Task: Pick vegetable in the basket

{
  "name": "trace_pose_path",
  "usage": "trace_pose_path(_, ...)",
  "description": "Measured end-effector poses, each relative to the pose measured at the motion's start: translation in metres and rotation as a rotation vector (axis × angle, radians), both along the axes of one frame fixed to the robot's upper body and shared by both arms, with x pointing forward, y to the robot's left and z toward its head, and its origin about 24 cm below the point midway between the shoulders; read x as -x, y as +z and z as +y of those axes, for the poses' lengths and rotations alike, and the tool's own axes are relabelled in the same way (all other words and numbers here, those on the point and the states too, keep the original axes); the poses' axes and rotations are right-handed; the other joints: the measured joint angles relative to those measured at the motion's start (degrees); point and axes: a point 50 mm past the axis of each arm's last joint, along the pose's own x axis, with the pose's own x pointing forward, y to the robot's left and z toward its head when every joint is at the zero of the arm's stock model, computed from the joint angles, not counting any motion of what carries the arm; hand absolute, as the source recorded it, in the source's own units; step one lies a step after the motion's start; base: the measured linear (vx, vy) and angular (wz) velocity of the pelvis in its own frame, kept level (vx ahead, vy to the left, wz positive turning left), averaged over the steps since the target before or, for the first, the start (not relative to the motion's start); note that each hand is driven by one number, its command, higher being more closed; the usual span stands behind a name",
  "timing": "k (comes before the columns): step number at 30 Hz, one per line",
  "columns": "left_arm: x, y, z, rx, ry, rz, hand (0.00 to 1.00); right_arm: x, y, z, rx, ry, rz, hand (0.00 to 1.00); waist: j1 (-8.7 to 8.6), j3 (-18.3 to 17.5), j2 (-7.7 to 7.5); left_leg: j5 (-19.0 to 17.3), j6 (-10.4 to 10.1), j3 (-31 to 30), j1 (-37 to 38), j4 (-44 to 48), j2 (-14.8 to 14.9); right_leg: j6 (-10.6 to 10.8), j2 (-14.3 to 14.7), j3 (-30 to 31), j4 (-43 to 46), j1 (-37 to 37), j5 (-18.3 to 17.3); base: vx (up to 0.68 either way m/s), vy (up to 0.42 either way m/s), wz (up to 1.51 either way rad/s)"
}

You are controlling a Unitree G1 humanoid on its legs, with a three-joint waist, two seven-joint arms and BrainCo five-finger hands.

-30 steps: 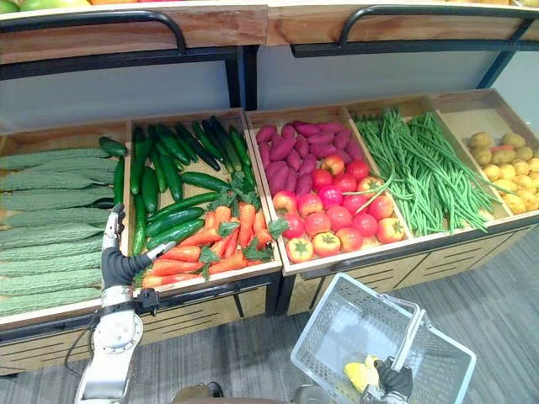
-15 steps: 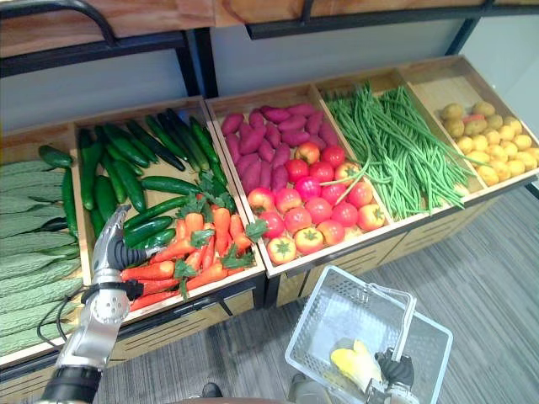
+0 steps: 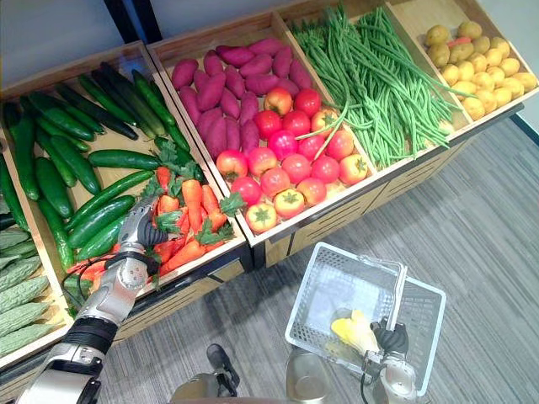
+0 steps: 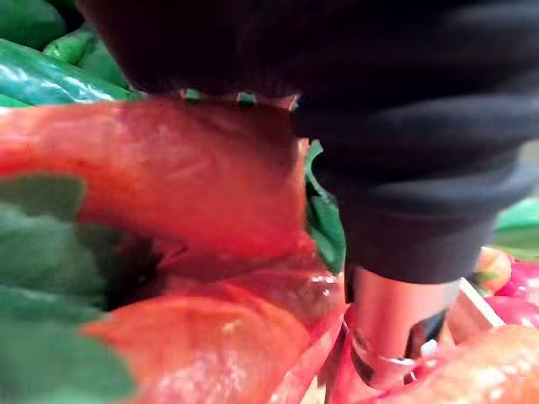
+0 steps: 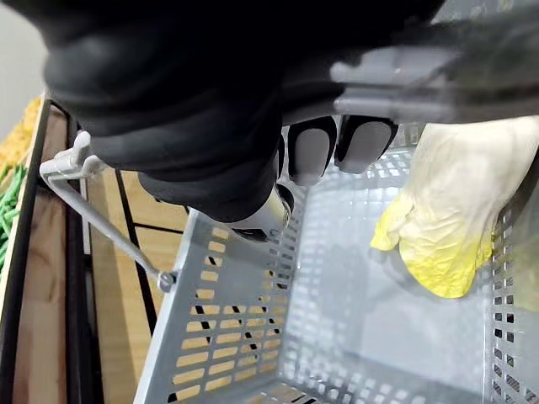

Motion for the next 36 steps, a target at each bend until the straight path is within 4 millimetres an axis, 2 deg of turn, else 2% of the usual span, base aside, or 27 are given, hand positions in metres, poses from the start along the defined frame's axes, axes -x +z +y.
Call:
trace_pose_path(6,-0.002,-0.001,0.015,-0.030,0.040,0.028,1.00,-0.005,0.003,-0.002,0.015,0.014,-0.012,1.00,-0.30,1.1,0.42,1.2,0.6,0.1,0.1,-1.1,-1.0,1.1,-0.6,0.3,-2.3,0.5,1.6,-0.07,0.006,-0.03)
trace_pose_path(11,-0.001,0.000,0.018,-0.030,0.046,0.024,1.00,-0.009,0.004,-0.001,0.016,0.013,-0.017,1.00,-0.70,1.4,0.59,3.0,0.8,-0.8,0.2,-3.2,-1.5,1.4,-0.7,-0.7,-4.0,0.9,2.8,-0.04,-0.007,0.07)
trace_pose_path(13,0.007,-0.001,0.026,-0.029,0.078,0.020,1.00,-0.010,0.003,0.000,0.015,0.017,-0.017,1.00,-1.60,1.4,0.59,3.0,0.7,-1.2,0.8,-3.4,-1.5,1.4,-0.7,-1.0,-4.2,1.5,2.8,0.01,-0.009,0.09)
trace_pose_path(15,0.015,0.001,0.030,-0.025,0.097,0.001,1.00,-0.008,0.003,0.000,0.016,0.017,-0.014,1.00,-1.57,1.5,0.71,3.3,0.7,-1.2,2.0,-4.4,-1.7,1.5,-0.7,-1.0,-4.8,2.7,2.8,0.02,0.002,-0.01)
trace_pose_path(17,0.021,0.011,0.030,-0.022,0.097,-0.055,1.00,-0.005,0.001,0.000,0.013,0.013,-0.007,1.00,-1.49,1.5,0.71,3.3,0.7,-1.2,2.7,-4.9,-1.8,1.5,-0.7,-1.0,-5.0,3.4,2.8,0.04,0.006,0.02)
trace_pose_path(19,0.025,0.031,0.028,-0.022,0.091,-0.167,1.00,-0.004,0.000,0.002,0.008,0.011,-0.003,1.00,-1.39,1.5,0.72,3.3,0.7,-1.7,3.4,-5.0,-1.9,1.5,-0.8,-1.4,-5.4,4.5,2.7,0.04,-0.001,0.09)
trace_pose_path(24,0.033,0.066,0.015,-0.010,0.068,-0.366,1.00,-0.001,-0.003,0.005,-0.006,0.005,0.004,1.00,-1.32,1.5,0.87,3.3,0.7,-3.6,4.3,-5.0,-2.0,1.5,-0.9,-2.7,-5.8,6.6,2.5,0.01,-0.012,0.17)
trace_pose_path(30,0.053,0.073,-0.006,0.084,0.051,-0.490,1.00,0.005,-0.005,0.005,-0.008,-0.004,0.018,1.00,-1.03,0.8,2.47,3.7,0.4,-4.6,6.4,-6.5,-2.3,1.4,-0.9,-3.5,-5.3,8.4,1.6,-0.01,-0.007,0.08)
trace_pose_path(36,0.079,0.078,-0.032,0.392,0.017,-0.607,1.00,0.013,-0.004,0.000,-0.010,-0.055,0.012,1.00,-0.79,-0.1,4.00,4.1,0.5,-5.8,8.2,-7.2,-2.4,1.3,-0.9,-4.5,-3.0,9.5,-0.4,0.01,-0.011,0.10)
